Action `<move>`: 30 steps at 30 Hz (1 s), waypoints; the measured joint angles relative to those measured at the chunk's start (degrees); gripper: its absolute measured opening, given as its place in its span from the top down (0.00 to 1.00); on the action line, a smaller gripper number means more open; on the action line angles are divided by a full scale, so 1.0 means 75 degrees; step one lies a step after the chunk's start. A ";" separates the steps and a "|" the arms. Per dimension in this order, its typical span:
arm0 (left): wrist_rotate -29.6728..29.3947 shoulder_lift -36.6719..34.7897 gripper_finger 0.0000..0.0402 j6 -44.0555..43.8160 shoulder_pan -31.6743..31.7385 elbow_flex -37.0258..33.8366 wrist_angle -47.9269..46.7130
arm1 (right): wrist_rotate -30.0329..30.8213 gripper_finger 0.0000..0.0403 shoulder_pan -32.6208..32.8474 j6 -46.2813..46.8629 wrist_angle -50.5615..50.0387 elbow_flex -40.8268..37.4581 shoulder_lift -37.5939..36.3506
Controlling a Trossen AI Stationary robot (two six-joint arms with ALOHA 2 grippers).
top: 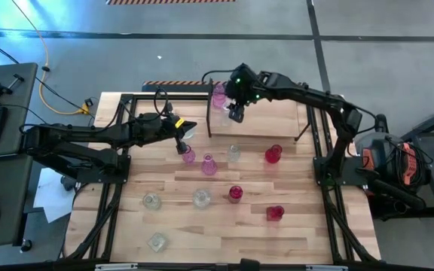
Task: Sort vases onto shelf
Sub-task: Put the transparent vase on the shelf
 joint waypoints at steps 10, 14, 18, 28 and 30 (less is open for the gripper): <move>-0.0001 0.0000 1.00 -0.0128 -0.0006 0.0000 -0.0103 | -0.1130 0.56 0.0790 -0.0818 -0.0188 -0.0001 0.0002; 0.0000 0.0000 1.00 -0.0130 -0.0006 0.0000 -0.0114 | -0.1429 0.69 0.1066 -0.1215 -0.0200 -0.0003 0.0096; 0.0000 0.0000 1.00 -0.0128 -0.0006 0.0000 -0.0121 | -0.1270 0.89 0.0977 -0.1204 -0.0007 -0.0006 0.0203; 0.0006 -0.0002 1.00 -0.0125 -0.0065 0.0003 -0.0164 | -0.0199 0.99 0.1101 -0.0361 0.0809 -0.0006 0.0731; 0.0002 -0.0001 1.00 -0.0122 -0.0079 0.0003 -0.0176 | 0.0257 0.99 0.1174 -0.0143 0.0818 -0.0006 0.0846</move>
